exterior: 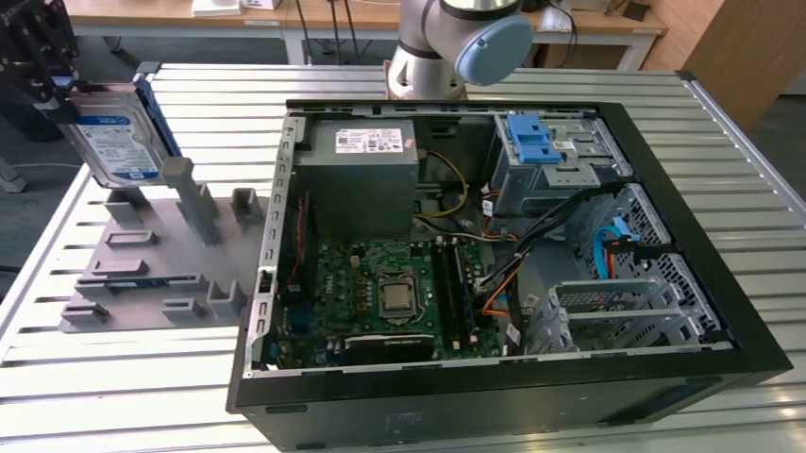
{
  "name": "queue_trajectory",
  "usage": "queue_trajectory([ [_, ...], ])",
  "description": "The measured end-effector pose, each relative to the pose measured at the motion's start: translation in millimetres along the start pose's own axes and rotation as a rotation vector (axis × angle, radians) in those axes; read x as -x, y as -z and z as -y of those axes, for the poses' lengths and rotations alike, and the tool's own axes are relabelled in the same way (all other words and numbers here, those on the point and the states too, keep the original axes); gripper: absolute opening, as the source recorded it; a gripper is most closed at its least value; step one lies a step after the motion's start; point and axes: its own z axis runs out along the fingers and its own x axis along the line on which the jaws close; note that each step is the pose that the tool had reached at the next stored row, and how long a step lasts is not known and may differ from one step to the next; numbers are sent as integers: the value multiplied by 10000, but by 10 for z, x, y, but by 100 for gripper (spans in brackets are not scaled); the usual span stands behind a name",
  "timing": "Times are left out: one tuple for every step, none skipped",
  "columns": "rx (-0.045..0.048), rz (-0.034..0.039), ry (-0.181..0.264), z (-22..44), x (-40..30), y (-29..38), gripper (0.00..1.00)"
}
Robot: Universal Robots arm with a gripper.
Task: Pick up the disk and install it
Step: 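Pick up the disk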
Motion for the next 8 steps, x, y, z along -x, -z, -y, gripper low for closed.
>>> queue_trajectory([
  [0, 0, 0, 0, 0, 2, 36],
  [0, 0, 0, 0, 0, 3, 36],
  [0, 0, 0, 0, 0, 5, 36],
  [1, 0, 0, 0, 0, 7, 36],
  [1, -1, 0, 0, 0, 11, 36],
  [2, -1, 0, 0, 0, 15, 36],
  [1, 0, 0, 0, 0, 18, 36],
  [0, 0, 0, -1, 0, 21, 36],
])
